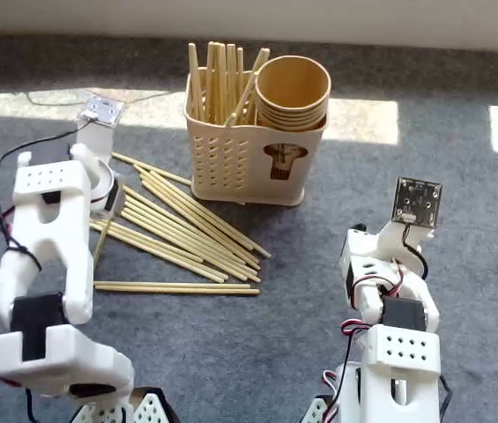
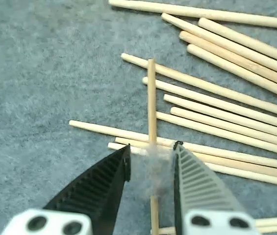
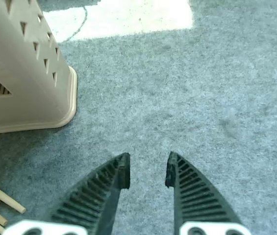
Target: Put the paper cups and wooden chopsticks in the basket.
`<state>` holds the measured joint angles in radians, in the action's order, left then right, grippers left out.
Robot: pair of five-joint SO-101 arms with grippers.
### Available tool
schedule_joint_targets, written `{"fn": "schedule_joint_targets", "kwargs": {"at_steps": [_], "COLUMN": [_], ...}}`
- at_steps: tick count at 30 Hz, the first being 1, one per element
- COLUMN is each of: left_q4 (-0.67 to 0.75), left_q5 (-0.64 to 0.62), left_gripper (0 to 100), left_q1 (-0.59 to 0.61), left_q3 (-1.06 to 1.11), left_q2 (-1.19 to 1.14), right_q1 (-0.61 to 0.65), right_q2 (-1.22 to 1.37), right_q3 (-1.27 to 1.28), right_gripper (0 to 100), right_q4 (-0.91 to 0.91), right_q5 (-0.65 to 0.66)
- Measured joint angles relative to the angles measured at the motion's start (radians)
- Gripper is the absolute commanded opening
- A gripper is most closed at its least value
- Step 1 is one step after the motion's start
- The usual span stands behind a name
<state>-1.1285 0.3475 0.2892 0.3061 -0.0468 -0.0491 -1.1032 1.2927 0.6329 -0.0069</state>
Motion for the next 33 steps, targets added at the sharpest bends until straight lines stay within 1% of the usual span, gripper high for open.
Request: {"fn": "schedule_joint_targets", "kwargs": {"at_steps": [3,10,15,18,21,24,33], "left_q4": [0.012,0.012,0.012,-0.002,-0.058,-0.155,-0.448], "left_q5": [0.000,-0.009,-0.011,-0.012,-0.012,-0.012,-0.012], "left_gripper": [14,13,4,1,1,1,1], "left_q1": [-0.014,-0.012,0.000,0.000,0.005,0.006,-0.008], "left_q3": [-0.026,-0.210,-0.270,-0.275,-0.307,-0.367,-0.635], "left_q2": [-0.104,-0.316,-0.377,-0.382,-0.388,-0.391,-0.391], "right_q1": [0.000,0.000,0.000,0.000,0.000,0.000,0.034], "right_q2": [0.000,0.000,0.000,0.000,0.000,0.000,0.000], "right_q3": [0.000,0.000,0.000,0.000,0.000,0.000,0.000], "right_gripper": [13.4,13.4,13.4,13.4,13.4,13.4,13.4], "right_q4": [0.000,0.000,0.000,0.000,0.000,0.000,0.000], "right_q5": [0.000,0.000,0.000,0.000,0.000,0.000,0.000]}}
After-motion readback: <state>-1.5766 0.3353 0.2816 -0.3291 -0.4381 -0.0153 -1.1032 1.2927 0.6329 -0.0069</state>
